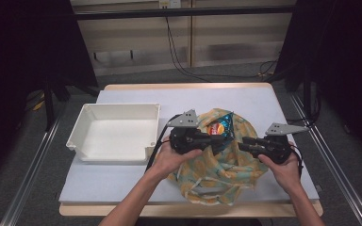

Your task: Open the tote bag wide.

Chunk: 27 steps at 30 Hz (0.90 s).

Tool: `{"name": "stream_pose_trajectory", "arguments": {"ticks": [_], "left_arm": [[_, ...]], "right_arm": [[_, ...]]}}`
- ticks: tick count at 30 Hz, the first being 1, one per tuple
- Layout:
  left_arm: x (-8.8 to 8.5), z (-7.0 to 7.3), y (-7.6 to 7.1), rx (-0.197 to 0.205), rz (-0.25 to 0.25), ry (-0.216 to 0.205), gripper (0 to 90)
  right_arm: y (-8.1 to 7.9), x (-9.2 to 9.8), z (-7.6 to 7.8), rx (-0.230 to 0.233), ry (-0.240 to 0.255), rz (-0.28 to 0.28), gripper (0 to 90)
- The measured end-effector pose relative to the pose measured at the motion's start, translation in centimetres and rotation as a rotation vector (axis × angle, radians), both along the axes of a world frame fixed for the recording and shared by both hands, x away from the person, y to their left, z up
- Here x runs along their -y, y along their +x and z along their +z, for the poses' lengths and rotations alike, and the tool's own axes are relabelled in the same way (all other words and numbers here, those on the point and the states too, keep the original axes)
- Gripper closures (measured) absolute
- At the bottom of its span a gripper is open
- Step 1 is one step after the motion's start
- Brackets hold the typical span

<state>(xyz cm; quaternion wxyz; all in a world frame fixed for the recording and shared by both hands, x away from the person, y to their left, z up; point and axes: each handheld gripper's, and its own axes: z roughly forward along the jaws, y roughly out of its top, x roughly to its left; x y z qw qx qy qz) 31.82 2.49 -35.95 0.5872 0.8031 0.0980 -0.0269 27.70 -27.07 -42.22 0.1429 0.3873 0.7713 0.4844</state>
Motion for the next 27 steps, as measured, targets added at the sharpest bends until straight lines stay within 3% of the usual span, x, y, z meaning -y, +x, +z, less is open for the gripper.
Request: {"name": "stream_pose_trajectory", "arguments": {"ticks": [4, 8, 14, 19, 27], "left_arm": [[0.2, 0.4, 0.6, -0.016, 0.010, -0.025, 90.0], [0.0, 1.2, 1.1, -0.007, 0.020, -0.036, 90.0], [-0.2, 2.2, 1.8, 0.005, 0.041, -0.055, 90.0], [-0.1, 2.3, 2.3, -0.022, 0.049, -0.095, 90.0], [0.1, 3.5, 2.6, -0.020, 0.055, -0.104, 90.0]], "right_arm": [[-0.6, -0.8, -0.5, -0.013, 0.010, 0.032, 63.1], [-0.8, -1.4, -1.0, -0.018, -0.016, 0.050, 62.7], [-0.6, -1.5, -1.2, -0.022, -0.006, 0.043, 62.5], [-0.5, -2.1, -1.6, -0.034, -0.011, 0.065, 62.1], [-1.1, -1.9, -1.4, -0.017, -0.005, 0.062, 62.0]]}}
